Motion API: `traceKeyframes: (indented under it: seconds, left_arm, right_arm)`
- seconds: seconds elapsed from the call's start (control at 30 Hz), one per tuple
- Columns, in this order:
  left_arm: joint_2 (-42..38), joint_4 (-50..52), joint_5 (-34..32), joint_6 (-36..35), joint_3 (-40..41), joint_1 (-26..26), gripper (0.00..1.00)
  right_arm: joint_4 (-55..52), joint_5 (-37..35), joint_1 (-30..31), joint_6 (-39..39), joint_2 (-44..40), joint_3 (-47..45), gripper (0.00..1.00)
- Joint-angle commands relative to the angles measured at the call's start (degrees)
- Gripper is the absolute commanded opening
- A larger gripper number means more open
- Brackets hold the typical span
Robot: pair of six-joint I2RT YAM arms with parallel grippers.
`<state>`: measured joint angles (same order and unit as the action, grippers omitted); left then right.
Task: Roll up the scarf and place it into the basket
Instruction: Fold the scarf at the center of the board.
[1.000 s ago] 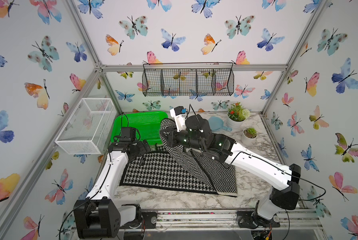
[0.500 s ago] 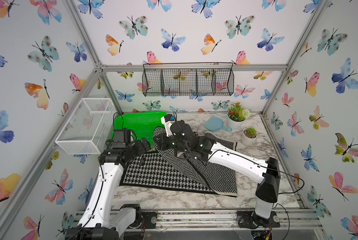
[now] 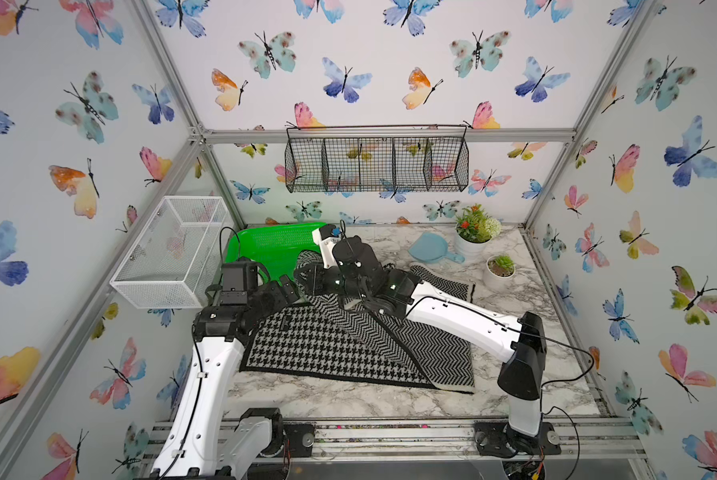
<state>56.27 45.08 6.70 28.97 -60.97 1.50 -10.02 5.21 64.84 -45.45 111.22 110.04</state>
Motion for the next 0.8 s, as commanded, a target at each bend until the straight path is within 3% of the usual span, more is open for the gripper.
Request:
traceKeyframes:
  seconds: [0.0,0.77]
  left_arm:
    - [-1.12,1.20,-0.84,0.38,-1.32,-0.29,0.98]
    - [-6.62,4.99,-2.40,0.47,-5.45,-1.19,0.98]
  right_arm:
    - [1.80,1.26,0.64,-0.59,1.78,2.32,0.01]
    - [10.22,5.95,0.59,-6.03,5.86,-6.36,0.01]
